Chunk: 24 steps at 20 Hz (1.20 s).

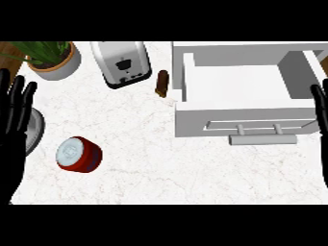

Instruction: Pick up the can, place it into the drawer and close the drawer

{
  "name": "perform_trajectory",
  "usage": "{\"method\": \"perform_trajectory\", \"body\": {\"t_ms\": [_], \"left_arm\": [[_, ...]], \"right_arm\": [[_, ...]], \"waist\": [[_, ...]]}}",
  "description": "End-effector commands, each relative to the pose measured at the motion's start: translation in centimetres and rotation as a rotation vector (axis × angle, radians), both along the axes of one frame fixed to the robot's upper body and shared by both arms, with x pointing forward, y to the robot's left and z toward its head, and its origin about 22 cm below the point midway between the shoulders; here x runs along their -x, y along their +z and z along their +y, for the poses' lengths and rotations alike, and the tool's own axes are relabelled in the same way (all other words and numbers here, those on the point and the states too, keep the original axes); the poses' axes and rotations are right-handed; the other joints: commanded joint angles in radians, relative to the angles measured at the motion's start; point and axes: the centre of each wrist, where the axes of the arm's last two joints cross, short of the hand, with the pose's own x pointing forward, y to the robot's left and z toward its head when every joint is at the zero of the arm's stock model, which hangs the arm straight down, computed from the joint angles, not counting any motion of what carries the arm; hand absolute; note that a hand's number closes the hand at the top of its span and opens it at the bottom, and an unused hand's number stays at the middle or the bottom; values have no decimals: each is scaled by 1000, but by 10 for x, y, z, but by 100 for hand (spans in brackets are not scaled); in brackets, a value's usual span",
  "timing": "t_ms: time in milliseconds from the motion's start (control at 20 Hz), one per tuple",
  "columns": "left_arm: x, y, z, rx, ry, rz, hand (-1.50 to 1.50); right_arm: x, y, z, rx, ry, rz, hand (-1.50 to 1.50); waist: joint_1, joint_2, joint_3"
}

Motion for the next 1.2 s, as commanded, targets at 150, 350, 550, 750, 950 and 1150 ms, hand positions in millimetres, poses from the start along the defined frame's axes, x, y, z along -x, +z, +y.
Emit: {"method": "perform_trajectory", "body": {"t_ms": [150,350,550,750,950,1150], "left_arm": [[1,1,-17,-15,-634,-28,-150],[6,-22,4,-257,-833,269,-150],[8,-11,65,-283,-913,307,-150],[5,-5,118,-268,-942,299,-150],[-7,11,129,-250,-934,345,-150],[1,-10,137,-234,-905,378,-150]], "right_arm": [[-2,4,-1,29,9,-4,-150],[2,-32,-5,2,-64,277,-150],[18,-20,-9,-2,-84,313,-150],[17,-28,-13,-2,-120,311,-150],[20,-24,-21,1,-108,326,-150],[51,-34,-25,8,-93,316,-150]], "waist": [[2,-25,-12],[4,-15,-10],[18,-29,-10],[22,-28,-8],[18,-27,-7],[17,-29,-7]]}}
